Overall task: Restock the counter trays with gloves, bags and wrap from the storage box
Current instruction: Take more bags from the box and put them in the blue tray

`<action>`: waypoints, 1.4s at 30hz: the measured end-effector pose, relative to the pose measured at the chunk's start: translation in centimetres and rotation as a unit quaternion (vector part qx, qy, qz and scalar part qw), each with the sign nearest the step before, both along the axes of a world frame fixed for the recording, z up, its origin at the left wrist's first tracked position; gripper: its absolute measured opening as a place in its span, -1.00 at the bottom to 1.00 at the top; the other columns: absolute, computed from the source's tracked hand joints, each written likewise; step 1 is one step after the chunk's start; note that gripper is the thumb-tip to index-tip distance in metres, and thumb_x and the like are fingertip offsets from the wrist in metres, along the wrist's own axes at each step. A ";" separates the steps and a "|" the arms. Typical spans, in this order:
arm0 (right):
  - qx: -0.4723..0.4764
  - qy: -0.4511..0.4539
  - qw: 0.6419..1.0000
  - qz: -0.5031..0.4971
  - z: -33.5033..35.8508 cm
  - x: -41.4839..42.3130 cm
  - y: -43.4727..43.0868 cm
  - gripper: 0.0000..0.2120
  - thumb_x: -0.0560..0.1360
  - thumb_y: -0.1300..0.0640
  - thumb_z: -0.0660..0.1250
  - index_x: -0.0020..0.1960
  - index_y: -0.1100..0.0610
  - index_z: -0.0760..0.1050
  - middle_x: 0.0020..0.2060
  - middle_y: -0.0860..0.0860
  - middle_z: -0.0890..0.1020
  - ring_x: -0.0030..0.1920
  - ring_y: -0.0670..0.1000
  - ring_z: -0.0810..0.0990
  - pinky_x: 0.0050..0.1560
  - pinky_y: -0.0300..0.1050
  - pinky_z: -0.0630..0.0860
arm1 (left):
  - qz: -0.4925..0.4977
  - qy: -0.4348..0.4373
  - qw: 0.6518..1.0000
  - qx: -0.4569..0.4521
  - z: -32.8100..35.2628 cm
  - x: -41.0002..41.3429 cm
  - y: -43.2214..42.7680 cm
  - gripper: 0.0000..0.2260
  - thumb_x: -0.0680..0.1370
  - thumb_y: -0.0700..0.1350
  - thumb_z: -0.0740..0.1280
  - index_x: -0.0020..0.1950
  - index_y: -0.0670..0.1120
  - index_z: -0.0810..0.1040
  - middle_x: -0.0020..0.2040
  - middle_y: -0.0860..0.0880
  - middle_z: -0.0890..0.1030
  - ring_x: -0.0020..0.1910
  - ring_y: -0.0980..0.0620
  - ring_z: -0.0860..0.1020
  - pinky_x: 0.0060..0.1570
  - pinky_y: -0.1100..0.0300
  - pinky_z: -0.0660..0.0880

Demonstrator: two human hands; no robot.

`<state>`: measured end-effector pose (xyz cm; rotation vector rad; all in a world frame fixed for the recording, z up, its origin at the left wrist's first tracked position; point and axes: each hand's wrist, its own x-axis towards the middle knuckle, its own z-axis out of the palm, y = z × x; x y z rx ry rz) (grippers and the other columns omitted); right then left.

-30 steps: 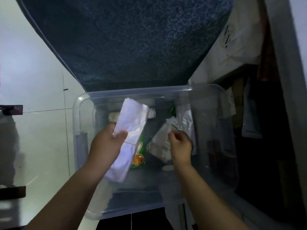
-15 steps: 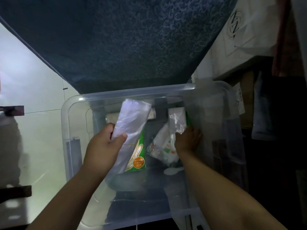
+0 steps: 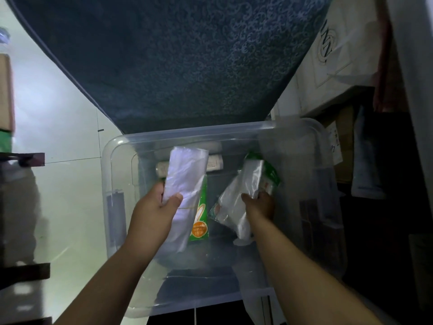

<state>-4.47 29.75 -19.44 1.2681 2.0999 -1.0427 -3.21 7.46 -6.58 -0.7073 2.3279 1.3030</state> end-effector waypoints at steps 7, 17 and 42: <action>-0.194 0.177 0.965 0.000 9.0 0.4 -1.0 -0.88 0.48 0.17 0.35 -0.04 0.02 0.44 -0.10 -0.03 0.60 -0.03 0.04 0.60 -0.20 -0.29 0.51 | 0.008 0.009 1.000 -0.010 4.1 1.3 -0.9 -0.95 0.54 -0.06 0.28 -0.11 0.01 0.50 -0.20 0.05 0.61 -0.21 0.03 0.56 -0.24 0.15 0.44; -0.280 0.351 0.893 0.043 29.3 5.7 -4.4 -0.86 0.52 0.14 0.29 0.09 0.08 0.48 -0.05 0.08 0.68 -0.06 0.04 0.67 -0.07 -0.03 0.62 | -0.006 0.109 0.991 0.081 16.6 4.4 -1.0 -0.86 0.53 -0.03 0.26 -0.11 -0.09 0.51 -0.23 -0.04 0.58 -0.26 -0.04 0.52 -0.25 0.11 0.41; 0.176 0.449 0.876 0.020 45.8 29.6 5.5 -0.53 0.44 -0.14 0.31 0.31 -0.07 0.36 0.10 -0.19 0.39 0.11 -0.19 0.35 0.12 -0.44 0.29 | -0.156 0.061 0.872 0.459 31.8 21.3 18.6 -0.81 0.50 -0.11 0.36 0.07 -0.16 0.55 -0.14 -0.21 0.70 -0.16 -0.19 0.68 -0.13 -0.10 0.63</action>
